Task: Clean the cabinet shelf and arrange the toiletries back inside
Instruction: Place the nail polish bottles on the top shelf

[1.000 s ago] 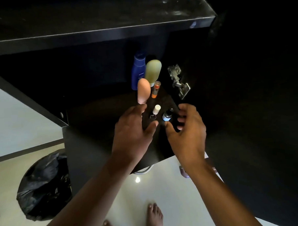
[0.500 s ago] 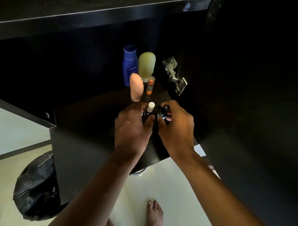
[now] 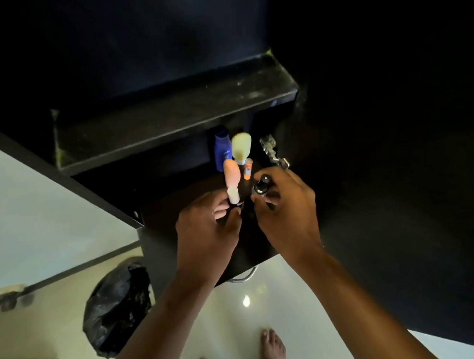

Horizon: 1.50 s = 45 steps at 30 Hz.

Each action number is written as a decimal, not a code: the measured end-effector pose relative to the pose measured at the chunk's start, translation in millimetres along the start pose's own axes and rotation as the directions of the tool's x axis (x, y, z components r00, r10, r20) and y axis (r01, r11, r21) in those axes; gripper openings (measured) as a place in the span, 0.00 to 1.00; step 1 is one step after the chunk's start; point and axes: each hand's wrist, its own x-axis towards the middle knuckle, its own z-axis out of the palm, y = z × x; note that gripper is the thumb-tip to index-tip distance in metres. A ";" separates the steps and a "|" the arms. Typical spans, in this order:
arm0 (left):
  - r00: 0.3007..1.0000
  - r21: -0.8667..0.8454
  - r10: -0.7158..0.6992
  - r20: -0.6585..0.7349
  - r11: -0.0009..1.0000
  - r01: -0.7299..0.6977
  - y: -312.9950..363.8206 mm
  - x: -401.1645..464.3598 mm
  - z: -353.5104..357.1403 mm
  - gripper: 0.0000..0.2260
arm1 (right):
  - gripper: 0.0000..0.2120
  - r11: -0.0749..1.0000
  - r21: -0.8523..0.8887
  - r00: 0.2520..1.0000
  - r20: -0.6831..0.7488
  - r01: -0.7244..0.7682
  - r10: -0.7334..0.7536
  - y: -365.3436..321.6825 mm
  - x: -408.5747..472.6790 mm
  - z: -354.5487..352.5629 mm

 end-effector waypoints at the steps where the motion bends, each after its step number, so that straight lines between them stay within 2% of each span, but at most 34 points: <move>1: 1.000 -0.020 -0.001 -0.012 1.000 0.001 13.0 -5.6 -14.5 0.11 | 0.15 1.000 0.010 1.000 -0.003 0.026 -0.026 -15.3 -4.3 -9.1; 5: 0.997 -0.087 0.055 -0.062 0.994 -0.060 74.6 -17.5 -70.2 0.12 | 0.17 0.994 -0.011 0.992 -0.053 0.112 -0.112 -79.7 -17.2 -46.2; 9: 0.979 -0.082 0.179 -0.100 0.979 -0.188 141.2 -16.3 -122.2 0.13 | 0.19 0.972 0.149 0.980 -0.101 0.184 -0.170 -152.2 -17.6 -86.7; 12: 0.945 -0.018 0.286 -0.158 0.956 -0.293 191.5 -13.5 -167.6 0.14 | 0.17 0.937 0.238 0.962 -0.154 0.257 -0.224 -217.0 -13.9 -116.6; 18: 0.835 0.096 0.477 -0.274 0.877 -0.470 288.6 -10.1 -248.7 0.15 | 0.15 0.849 0.272 0.878 -0.305 0.452 -0.370 -332.7 0.4 -180.9; 24: 0.679 0.119 0.641 -0.357 0.753 -0.648 392.8 -8.2 -314.5 0.14 | 0.14 0.735 0.265 0.746 -0.481 0.624 -0.460 -425.0 32.0 -254.8; 29: 0.582 0.187 0.704 -0.407 0.688 -0.701 469.4 11.8 -348.7 0.12 | 0.12 0.681 0.194 0.657 -0.539 0.706 -0.527 -477.8 74.4 -302.7; 32: 0.598 0.237 0.676 -0.431 0.724 -0.648 499.8 41.2 -363.1 0.10 | 0.11 0.712 0.148 0.666 -0.520 0.686 -0.534 -497.9 108.1 -322.2; 40: 0.802 0.289 0.475 -0.362 0.875 -0.388 508.8 110.6 -376.8 0.08 | 0.12 0.861 0.151 0.835 -0.372 0.485 -0.405 -500.5 190.1 -330.7; 45: 0.843 0.324 0.388 -0.372 0.906 -0.274 503.7 122.2 -378.4 0.11 | 0.16 0.888 0.126 0.875 -0.276 0.442 -0.397 -501.1 207.0 -319.3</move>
